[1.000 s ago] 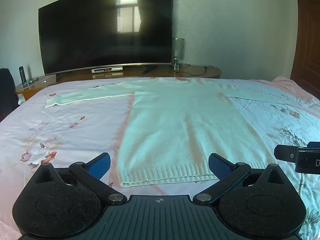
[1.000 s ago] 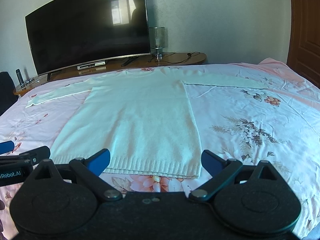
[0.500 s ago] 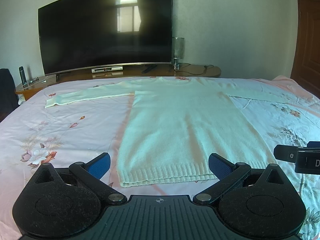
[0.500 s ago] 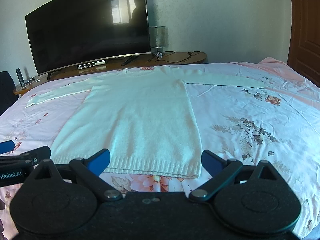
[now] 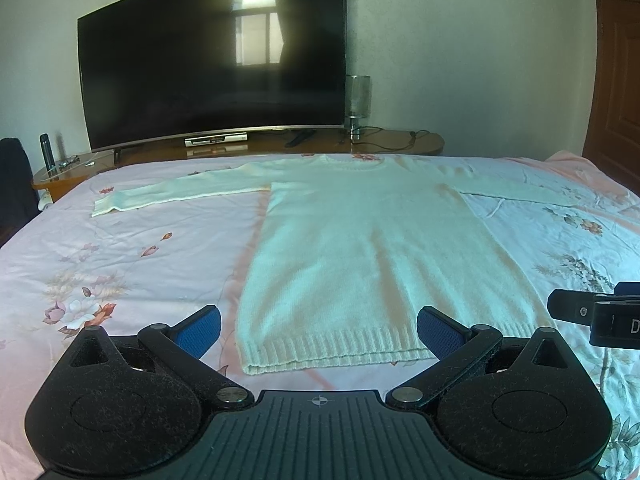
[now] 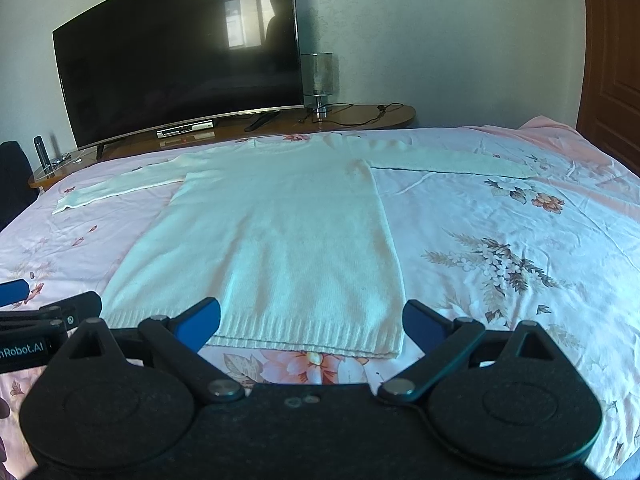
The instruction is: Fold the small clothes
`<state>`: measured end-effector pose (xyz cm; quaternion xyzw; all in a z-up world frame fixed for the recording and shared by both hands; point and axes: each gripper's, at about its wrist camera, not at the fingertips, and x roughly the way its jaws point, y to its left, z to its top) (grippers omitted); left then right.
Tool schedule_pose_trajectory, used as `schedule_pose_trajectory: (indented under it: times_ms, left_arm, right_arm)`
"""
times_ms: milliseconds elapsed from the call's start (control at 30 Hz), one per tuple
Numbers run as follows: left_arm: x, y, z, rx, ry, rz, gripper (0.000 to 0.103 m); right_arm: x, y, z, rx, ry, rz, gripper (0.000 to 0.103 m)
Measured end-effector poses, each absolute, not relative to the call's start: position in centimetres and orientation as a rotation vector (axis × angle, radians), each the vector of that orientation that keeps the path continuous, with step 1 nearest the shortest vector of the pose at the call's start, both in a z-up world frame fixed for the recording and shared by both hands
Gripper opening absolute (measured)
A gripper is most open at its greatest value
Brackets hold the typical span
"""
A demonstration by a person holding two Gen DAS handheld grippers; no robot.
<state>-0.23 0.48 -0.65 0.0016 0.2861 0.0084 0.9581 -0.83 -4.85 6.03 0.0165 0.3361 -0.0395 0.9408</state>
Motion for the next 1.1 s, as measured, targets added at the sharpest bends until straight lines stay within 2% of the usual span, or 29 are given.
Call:
schedule_pose_trajectory:
  times_ms: [867,1100]
  left_arm:
    - [0.0,0.7,-0.9,-0.017,0.591,0.034,0.103]
    - [4.0,3.0,0.1,-0.124,0.601,-0.048,0.103]
  right_arm:
    - [-0.6,-4.8,5.8,0.027,0.689,-0.067,0.098]
    - [0.8,-6.8,6.4,0.006,0.646,-0.116,0.098]
